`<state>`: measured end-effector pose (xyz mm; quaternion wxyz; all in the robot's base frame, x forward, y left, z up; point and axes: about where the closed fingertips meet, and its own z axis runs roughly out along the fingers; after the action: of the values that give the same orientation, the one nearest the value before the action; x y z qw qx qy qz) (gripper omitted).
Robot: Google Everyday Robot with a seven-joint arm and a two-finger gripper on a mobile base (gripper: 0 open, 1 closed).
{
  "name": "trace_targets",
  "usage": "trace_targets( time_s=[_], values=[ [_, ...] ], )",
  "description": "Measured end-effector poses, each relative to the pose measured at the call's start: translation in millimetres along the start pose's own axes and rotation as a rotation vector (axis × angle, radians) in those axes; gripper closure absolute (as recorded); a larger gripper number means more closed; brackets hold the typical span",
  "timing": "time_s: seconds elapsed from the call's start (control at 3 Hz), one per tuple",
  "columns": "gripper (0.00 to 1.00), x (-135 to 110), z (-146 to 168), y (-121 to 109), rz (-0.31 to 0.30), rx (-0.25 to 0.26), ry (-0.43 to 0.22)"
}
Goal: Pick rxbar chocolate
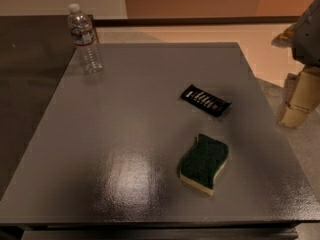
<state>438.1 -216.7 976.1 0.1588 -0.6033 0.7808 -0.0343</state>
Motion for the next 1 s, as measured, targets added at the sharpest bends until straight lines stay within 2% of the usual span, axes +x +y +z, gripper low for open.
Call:
trace_targets(
  time_s=[0.33, 0.67, 1.0],
  values=[
    [0.0, -3, 3, -6, 0.01, 0.011, -0.013],
    [0.0, -13, 25, -29, 0.046, 0.017, -0.039],
    [0.0, -24, 55, -54, 0.107, 0.019, -0.067]
  ],
)
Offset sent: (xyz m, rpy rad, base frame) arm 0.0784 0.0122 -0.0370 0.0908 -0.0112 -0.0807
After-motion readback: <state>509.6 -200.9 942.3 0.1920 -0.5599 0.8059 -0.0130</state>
